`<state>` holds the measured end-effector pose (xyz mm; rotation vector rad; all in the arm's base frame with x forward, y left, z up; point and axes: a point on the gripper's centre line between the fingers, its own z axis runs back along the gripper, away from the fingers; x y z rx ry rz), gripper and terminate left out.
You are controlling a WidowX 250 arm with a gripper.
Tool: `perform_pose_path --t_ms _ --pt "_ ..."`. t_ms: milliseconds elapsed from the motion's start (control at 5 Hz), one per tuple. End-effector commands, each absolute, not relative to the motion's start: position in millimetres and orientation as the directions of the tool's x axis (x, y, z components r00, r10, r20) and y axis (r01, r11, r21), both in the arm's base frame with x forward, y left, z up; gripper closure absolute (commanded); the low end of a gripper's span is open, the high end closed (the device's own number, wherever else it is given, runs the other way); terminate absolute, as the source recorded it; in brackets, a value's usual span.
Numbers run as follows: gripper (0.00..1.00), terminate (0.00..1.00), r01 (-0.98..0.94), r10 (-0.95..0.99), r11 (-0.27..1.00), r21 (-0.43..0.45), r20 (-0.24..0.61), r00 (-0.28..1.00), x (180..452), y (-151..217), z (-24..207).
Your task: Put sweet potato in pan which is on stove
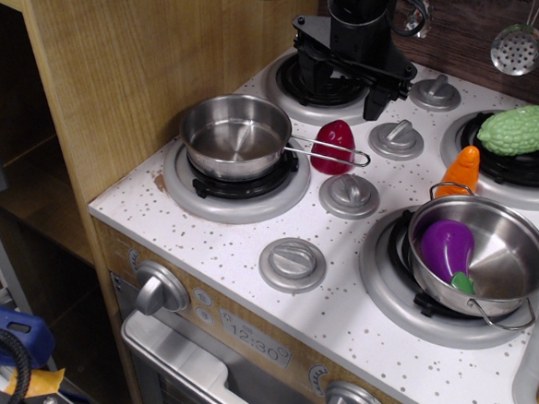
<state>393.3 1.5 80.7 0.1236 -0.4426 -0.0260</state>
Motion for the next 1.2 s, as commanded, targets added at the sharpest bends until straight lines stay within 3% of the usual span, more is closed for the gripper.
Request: perform_pose_path --t_ms 0,400,1000 --pt "0.00 0.00 -0.002 -0.052 0.992 0.125 0.426 0.903 393 2 81" --pt "0.00 0.00 0.020 -0.059 0.996 0.091 0.449 0.892 408 7 55" --pt "0.00 0.00 0.034 -0.047 0.999 0.035 0.456 0.889 410 13 27"
